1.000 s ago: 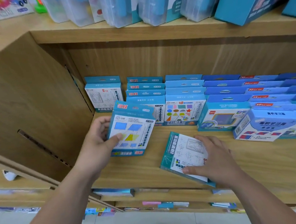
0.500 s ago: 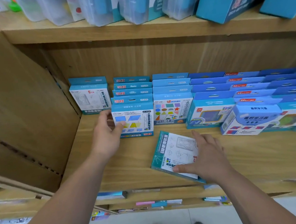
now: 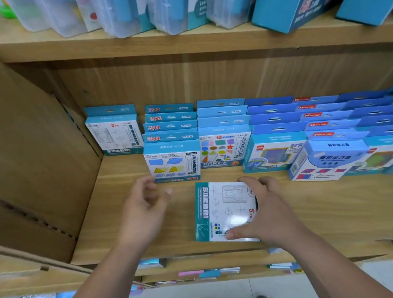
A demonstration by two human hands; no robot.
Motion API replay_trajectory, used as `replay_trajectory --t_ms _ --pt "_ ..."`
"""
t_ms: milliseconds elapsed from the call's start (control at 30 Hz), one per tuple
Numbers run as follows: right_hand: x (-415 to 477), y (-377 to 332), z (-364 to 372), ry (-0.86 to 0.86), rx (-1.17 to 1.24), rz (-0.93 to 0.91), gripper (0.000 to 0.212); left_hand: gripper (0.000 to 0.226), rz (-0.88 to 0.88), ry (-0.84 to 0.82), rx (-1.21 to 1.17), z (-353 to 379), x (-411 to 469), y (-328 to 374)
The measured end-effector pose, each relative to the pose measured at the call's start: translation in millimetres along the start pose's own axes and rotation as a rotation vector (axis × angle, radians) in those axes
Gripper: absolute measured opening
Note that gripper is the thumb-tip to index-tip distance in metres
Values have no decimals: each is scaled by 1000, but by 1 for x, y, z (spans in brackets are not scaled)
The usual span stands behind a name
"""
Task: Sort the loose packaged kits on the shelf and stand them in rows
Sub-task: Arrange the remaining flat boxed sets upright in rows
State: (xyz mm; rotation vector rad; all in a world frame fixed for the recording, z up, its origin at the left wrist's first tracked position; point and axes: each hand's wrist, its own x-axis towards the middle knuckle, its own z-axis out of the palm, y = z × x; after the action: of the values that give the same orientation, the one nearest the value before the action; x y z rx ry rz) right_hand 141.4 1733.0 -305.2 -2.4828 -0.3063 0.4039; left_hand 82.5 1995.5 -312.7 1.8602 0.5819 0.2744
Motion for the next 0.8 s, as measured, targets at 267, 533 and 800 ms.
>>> replay_trajectory --t_ms 267,533,800 --pt "6 -6 -4 -140 52 -282 116 59 26 -331 74 23 -24 10" --pt "28 3 -7 -130 343 -191 77 43 -73 -202 -6 23 -44 15" --pt "39 -2 -2 -263 455 -371 58 40 -145 17 -7 13 -70 14"
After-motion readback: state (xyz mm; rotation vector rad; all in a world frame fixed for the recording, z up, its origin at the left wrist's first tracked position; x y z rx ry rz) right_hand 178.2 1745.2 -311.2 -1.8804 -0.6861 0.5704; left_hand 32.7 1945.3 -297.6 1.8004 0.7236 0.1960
